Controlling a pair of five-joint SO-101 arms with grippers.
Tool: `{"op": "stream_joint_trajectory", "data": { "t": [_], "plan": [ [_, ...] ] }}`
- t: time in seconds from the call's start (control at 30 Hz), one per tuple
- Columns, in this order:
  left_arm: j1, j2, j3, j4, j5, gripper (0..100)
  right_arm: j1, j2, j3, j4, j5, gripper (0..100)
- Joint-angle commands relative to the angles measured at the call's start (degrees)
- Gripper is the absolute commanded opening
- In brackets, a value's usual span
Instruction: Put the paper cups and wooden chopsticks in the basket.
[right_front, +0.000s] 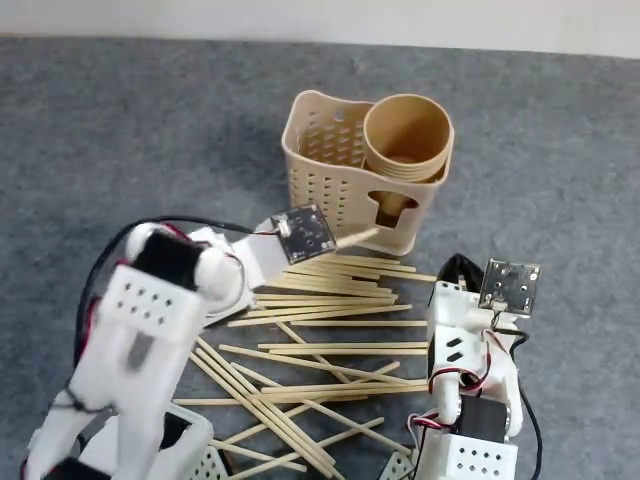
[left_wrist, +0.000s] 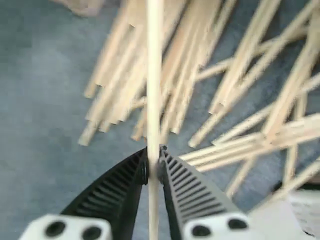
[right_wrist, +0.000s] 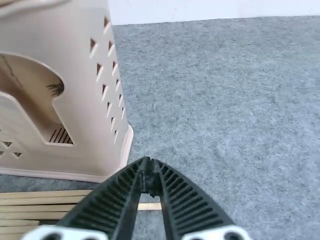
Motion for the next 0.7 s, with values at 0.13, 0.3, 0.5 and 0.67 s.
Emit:
{"op": "stream_joint_trajectory", "data": {
  "t": [0.13,0.3,0.5,0.67],
  "plan": [
    [0.7,-5.6,-12.5,-6.4,13.5,0,0.2,-0.8,0.8,-1.2,0.5,0.9],
    [0.8,-5.2,-18.8,-15.4,25.6,0,0.2,-0.8,0.9,-1.2,0.5,0.9],
    [0.8,-5.1,-20.1,-32.2,36.6,0,0.2,-0.8,1.0,-1.2,0.5,0.9],
    [0.8,-3.8,-19.3,-44.2,43.0,0,0.2,-0.8,1.0,-1.2,0.5,0.9]
  ]
}}
